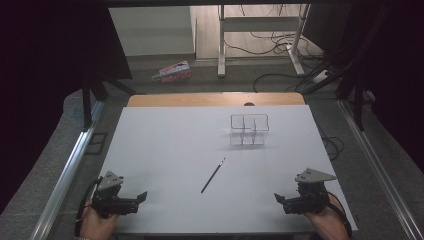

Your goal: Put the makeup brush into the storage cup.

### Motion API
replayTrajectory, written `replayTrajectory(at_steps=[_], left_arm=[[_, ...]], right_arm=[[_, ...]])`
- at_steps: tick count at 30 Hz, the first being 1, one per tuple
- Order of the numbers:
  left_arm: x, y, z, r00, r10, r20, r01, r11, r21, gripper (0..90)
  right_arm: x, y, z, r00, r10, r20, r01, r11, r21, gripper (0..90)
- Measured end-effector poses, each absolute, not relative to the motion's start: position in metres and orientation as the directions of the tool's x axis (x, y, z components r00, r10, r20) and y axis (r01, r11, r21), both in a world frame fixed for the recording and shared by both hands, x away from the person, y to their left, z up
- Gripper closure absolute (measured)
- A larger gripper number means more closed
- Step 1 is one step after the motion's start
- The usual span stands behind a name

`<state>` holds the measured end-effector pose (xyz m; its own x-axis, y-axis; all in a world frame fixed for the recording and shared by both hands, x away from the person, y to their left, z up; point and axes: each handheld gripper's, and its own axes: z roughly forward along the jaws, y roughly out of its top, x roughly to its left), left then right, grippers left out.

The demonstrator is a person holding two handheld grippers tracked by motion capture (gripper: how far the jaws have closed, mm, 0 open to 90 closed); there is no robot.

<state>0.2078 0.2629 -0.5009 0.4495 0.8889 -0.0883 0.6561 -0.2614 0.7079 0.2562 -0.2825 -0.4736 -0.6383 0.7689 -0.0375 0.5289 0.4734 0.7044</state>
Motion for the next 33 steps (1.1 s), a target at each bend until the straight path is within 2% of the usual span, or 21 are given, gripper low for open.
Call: replayTrajectory(at_steps=[5, 11, 20, 33], left_arm=[[0.2074, 0.262, -0.5011, 0.462, 0.883, -0.087, 0.648, -0.269, 0.713, 0.0], [0.2052, 0.262, -0.4974, 0.479, 0.874, -0.08, 0.612, -0.267, 0.745, 0.0], [0.2073, 0.2566, -0.4996, 0.477, 0.877, -0.054, 0.652, -0.313, 0.691, 1.9], [0.2104, 0.2535, -0.5005, 0.476, 0.877, -0.066, 0.677, -0.317, 0.664, 0.6]], right_arm=[[0.2552, -0.2833, -0.4751, -0.646, 0.763, -0.017, 0.541, 0.473, 0.696, 0.0], [0.2503, -0.2829, -0.4728, -0.649, 0.76, -0.039, 0.518, 0.478, 0.709, 0.0], [0.2551, -0.2851, -0.4746, -0.635, 0.772, 0.005, 0.561, 0.457, 0.691, 0.0], [0.256, -0.2821, -0.4758, -0.655, 0.755, -0.007, 0.557, 0.49, 0.671, 0.0]])
